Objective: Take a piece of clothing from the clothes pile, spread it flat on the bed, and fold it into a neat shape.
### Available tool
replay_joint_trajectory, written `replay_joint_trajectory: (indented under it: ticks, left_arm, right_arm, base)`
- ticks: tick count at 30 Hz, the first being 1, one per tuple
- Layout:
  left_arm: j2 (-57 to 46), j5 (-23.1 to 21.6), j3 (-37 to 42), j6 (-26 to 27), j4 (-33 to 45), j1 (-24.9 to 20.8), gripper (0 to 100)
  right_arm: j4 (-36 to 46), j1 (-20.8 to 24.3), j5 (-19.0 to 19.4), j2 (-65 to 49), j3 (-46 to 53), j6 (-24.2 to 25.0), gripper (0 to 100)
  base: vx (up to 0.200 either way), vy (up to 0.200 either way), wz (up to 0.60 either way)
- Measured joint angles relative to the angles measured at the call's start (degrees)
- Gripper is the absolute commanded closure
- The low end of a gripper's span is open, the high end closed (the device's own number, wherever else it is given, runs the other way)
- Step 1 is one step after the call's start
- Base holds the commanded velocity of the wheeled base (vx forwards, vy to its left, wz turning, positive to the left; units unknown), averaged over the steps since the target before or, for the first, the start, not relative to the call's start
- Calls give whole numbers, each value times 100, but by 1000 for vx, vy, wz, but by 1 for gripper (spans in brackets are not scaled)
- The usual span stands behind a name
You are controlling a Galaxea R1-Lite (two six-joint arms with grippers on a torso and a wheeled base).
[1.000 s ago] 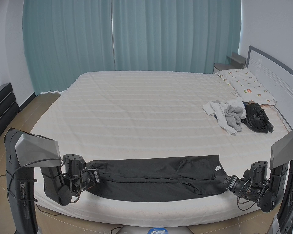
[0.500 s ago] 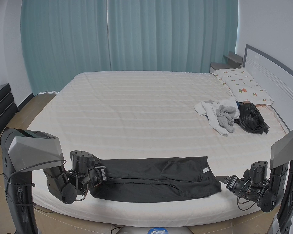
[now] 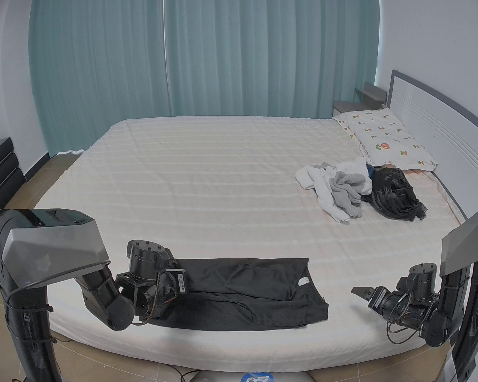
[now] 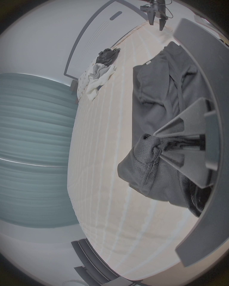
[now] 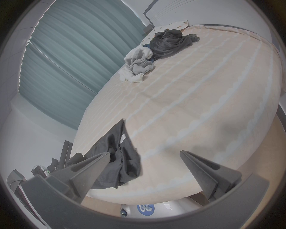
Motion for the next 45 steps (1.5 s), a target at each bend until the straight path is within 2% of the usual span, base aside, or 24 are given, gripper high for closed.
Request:
replay_joint_trajectory:
  ticks: [21,33,34,45]
  left_arm:
    - [0,46,-1034,-367,1031,-639,100]
    - [246,46,-1445,-780,1231,-896,100]
    - [284,46,-1488,-817,1245,-909,0]
    - [456,77,-1517,-1169,1384,-1075,0]
  right_arm:
    - [2,182,-9,0,-17,0,0]
    - [0,230,-9,20,-30,0,0]
    - [2,236,-9,20,-33,0,0]
    - [0,261,-12,37,-28,-2,0]
  base:
    - [0,-200,0]
    - [0,0,0]
    - [0,0,0]
    - [0,0,0]
